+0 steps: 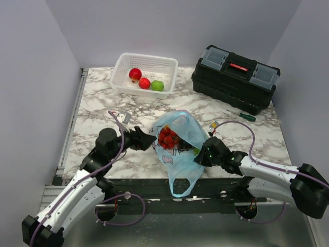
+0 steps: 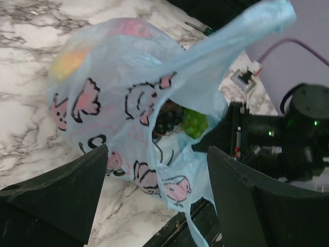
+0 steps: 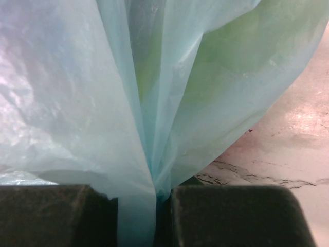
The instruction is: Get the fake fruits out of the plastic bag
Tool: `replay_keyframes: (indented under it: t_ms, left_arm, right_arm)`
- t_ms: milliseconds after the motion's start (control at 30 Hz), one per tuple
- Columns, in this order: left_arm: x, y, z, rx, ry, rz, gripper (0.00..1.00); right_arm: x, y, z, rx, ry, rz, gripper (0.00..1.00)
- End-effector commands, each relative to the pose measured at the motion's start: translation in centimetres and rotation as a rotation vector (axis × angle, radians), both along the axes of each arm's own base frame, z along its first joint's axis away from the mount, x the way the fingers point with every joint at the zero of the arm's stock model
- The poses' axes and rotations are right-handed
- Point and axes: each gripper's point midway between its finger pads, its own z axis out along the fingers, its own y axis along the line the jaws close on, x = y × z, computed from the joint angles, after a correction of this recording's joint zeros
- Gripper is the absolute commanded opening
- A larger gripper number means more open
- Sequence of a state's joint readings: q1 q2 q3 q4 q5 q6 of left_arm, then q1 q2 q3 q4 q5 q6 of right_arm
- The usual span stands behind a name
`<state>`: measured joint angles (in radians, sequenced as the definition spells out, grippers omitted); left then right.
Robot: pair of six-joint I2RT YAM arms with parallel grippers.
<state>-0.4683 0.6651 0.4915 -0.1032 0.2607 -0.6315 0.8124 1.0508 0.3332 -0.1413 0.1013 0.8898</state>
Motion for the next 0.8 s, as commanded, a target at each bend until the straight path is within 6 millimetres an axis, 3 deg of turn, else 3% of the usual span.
replay_keyframes:
  t_ms: [0, 133, 267, 400, 700, 767]
  left_arm:
    - [-2.7, -2.3, 0.5, -0.042, -0.172, -0.098, 0.76]
    - [-4.7, -5.2, -1.1, 0.056, -0.228, -0.193, 0.76]
    - [-5.5, -8.3, -1.9, 0.208, -0.256, -0.282, 0.74]
    - [-5.1, -10.9, -2.6, 0.337, -0.277, -0.332, 0.68]
    - [-3.0, -14.2, -4.6, 0.480, -0.276, -0.343, 0.58]
    - [-2.6, -14.8, -5.0, 0.499, -0.267, -0.338, 0.51]
  right_arm:
    - [-0.1, -1.1, -0.7, -0.048, -0.006, -0.020, 0.15]
    - [0.0, -1.1, -0.7, -0.047, -0.007, -0.025, 0.15]
    - [-0.1, -1.1, -0.8, -0.050, -0.004, -0.026, 0.15]
    - [0.0, -1.3, -0.8, -0.056, -0.006, -0.034, 0.15]
    - [0.0, -1.3, -0.6, -0.049, -0.011, -0.036, 0.14]
    - [-0.1, -1.3, -0.7, -0.048, -0.008, -0.034, 0.14]
